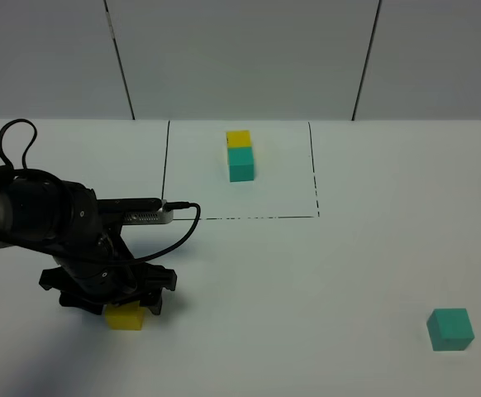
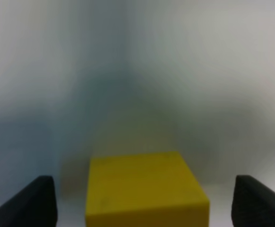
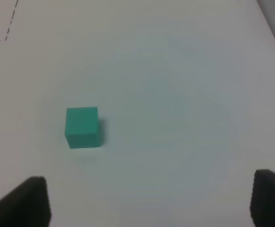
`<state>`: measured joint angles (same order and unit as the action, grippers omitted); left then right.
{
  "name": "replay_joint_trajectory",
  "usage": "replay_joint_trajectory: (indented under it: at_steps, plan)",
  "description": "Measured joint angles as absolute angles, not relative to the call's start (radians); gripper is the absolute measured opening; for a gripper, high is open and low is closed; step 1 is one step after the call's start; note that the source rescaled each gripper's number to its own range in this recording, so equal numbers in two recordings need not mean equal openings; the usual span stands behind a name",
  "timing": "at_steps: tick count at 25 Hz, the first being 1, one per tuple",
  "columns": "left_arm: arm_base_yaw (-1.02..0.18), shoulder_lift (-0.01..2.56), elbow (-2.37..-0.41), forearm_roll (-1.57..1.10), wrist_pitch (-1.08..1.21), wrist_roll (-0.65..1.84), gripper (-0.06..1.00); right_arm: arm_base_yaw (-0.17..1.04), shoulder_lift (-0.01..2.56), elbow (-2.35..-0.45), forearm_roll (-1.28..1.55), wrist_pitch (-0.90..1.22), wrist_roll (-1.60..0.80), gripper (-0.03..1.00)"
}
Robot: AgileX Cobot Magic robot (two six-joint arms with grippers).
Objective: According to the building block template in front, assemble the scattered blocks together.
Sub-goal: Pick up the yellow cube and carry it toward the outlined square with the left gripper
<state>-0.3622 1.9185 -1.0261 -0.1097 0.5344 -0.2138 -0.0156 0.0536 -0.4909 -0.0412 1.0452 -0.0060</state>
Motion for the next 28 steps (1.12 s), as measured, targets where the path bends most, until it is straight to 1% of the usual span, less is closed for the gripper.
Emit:
replay_joint_trajectory:
  at_steps: [18,28]
  plan:
    - [-0.362,1.919,-1.026,-0.110,0.527,-0.210,0.67,-0.016,0.054,-0.491,-0.041,1.045,-0.006,0.71]
    - [-0.362,1.978,-1.049,-0.103,0.552,-0.209,0.65,-0.016,0.054,-0.491,-0.041,1.045,-0.006,0.71]
